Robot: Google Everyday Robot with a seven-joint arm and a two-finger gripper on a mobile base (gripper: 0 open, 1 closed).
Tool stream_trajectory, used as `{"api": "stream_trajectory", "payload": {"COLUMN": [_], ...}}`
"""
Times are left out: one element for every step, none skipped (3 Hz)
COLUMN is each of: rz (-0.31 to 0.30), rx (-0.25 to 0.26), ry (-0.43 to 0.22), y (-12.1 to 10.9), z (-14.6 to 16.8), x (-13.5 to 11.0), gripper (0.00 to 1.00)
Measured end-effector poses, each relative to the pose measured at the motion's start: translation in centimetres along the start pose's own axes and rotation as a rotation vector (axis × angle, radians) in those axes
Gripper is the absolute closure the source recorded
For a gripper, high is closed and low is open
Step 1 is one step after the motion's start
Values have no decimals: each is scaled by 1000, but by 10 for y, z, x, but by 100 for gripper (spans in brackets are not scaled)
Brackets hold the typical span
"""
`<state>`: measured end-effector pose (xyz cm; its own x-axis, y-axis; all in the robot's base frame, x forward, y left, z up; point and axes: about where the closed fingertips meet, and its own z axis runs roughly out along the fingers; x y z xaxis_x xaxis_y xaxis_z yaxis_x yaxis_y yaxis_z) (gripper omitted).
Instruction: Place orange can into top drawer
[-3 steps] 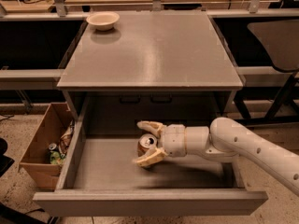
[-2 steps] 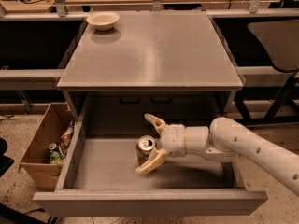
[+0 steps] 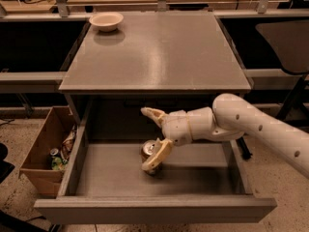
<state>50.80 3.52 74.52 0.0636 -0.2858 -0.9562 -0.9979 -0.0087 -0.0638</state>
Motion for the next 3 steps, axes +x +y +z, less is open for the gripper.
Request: {"api": "stream_trajectory", "payload": {"rz": [-30,-38,-49], "rx": [-111,-184,-206], "ry": [115,267,476], "y": [0,11,31], "z": [-18,-47,-92], "x": [-45,-92,-126], "gripper": [0,0,0]}}
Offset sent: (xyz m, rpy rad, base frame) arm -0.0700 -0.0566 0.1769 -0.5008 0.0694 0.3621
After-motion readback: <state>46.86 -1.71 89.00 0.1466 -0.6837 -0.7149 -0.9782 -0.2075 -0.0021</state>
